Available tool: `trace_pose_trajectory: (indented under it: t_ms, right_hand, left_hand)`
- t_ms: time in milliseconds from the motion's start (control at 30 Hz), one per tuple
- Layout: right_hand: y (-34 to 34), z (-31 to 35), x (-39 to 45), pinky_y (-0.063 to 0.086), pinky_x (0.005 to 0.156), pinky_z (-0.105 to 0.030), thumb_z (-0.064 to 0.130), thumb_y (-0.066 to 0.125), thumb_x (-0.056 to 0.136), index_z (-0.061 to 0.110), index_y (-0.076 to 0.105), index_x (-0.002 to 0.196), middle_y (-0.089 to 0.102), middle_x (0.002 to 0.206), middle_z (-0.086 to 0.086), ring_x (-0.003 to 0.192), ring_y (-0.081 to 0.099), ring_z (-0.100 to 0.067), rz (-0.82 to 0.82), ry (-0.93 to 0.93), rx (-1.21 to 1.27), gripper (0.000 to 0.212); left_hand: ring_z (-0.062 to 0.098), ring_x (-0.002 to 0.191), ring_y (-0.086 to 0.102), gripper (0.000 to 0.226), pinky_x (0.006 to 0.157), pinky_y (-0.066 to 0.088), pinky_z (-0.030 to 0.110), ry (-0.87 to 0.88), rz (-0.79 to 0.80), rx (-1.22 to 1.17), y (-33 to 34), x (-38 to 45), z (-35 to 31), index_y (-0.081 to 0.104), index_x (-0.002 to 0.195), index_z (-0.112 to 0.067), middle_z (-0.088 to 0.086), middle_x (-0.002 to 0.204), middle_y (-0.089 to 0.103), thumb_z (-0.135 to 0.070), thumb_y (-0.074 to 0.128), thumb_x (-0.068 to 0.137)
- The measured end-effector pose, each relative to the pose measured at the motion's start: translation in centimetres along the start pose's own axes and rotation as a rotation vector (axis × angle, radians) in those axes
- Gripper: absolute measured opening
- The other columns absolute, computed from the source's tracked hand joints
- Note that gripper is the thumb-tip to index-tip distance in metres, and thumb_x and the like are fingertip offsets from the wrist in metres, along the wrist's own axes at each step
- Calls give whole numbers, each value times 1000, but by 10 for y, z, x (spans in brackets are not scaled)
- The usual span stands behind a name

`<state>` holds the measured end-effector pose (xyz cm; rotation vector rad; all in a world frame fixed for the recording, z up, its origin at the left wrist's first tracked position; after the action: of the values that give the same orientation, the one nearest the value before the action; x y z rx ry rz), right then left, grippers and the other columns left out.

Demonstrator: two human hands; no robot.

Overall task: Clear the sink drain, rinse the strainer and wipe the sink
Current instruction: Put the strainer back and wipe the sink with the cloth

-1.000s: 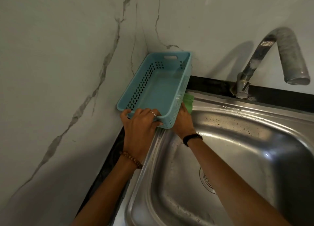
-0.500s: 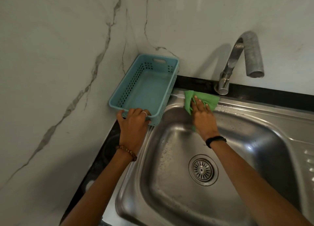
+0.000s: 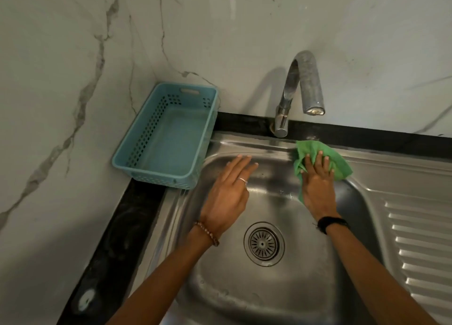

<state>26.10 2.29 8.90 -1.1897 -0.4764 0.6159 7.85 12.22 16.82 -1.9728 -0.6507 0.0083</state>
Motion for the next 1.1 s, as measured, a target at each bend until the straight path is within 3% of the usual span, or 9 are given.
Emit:
trace_pose_trajectory:
  t_ms: [100, 267, 367, 467, 600, 700, 800, 900, 1100]
  right_hand:
    - [14, 28, 6, -3, 117, -49, 7, 41, 96, 10, 8, 148, -3, 157, -20, 145, -4, -35, 3, -57, -18, 61]
    - [36, 94, 16, -9, 117, -44, -5, 44, 88, 12, 10, 147, -3, 158, -15, 146, -5, -31, 9, -296, -41, 70]
    - [43, 139, 32, -9, 117, -40, -8, 43, 84, 14, 9, 148, 3, 158, -14, 146, 1, -29, 20, -445, -39, 76]
    - [48, 165, 46, -1, 119, -39, 1, 37, 91, 16, 20, 147, 10, 157, -15, 146, 10, -28, 30, -523, -61, 61]
    - [47, 164, 53, 4, 120, -34, 6, 33, 97, 16, 28, 145, 14, 157, -14, 144, 18, -26, 35, -617, -85, 49]
    - [37, 152, 49, 5, 119, -31, -3, 33, 92, 15, 25, 146, 20, 156, -12, 143, 23, -25, 25, -664, -64, 57]
    - [24, 122, 41, 5, 117, -30, -9, 40, 87, 14, 26, 145, 26, 154, -13, 142, 26, -26, -5, -607, -57, 64]
    - [8, 69, 32, 10, 116, -32, -14, 49, 82, 16, 29, 144, 32, 151, -13, 139, 32, -28, -41, -473, -82, 72]
    - [-27, -34, 8, 47, 96, -48, -21, 44, 79, 20, 26, 146, 22, 155, -11, 139, 30, -32, -51, -32, -83, 80]
  left_hand:
    - [3, 138, -3, 64, 119, 16, 33, -120, 73, -83, 33, 20, 24, 18, 145, -13, 3, 156, 14, 3, 41, 87]
    - [14, 141, -10, 91, 119, 9, 36, -287, 22, -34, 41, 52, 75, -1, 145, -10, 9, 156, -3, 20, 45, 73]
    - [23, 144, -3, 96, 116, -1, 29, -341, -18, 22, 40, 56, 97, -1, 145, -4, 15, 156, -1, 16, 56, 69]
    - [27, 144, 2, 96, 117, -2, 28, -373, -57, 4, 42, 53, 105, 1, 144, -1, 18, 155, 3, 20, 50, 64]
    - [28, 144, 0, 95, 116, -6, 31, -401, -41, -14, 52, 51, 108, -4, 143, 1, 20, 155, -1, 17, 48, 65]
    - [28, 144, -1, 93, 113, -11, 32, -375, -4, 65, 58, 49, 110, -6, 143, -2, 19, 155, -2, 1, 56, 74]
    - [26, 144, -3, 95, 111, -14, 32, -335, 87, 226, 65, 44, 115, -6, 144, -4, 16, 156, -3, -18, 62, 78]
    - [24, 144, -6, 103, 111, -13, 34, -305, 146, 359, 67, 42, 114, -7, 145, -7, 15, 156, -3, -22, 65, 73]
    - [15, 136, -21, 106, 112, -15, 32, -317, 168, 383, 68, 41, 115, -10, 144, -8, 14, 156, -8, -18, 64, 70]
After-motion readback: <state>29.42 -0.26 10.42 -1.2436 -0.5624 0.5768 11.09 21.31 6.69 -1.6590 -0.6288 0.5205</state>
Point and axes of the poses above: each hand's wrist, its own x-axis towards the middle knuckle, its own y-axis out of the palm, z = x × y, the point moved 8 cm from there along x, towards the middle knuckle
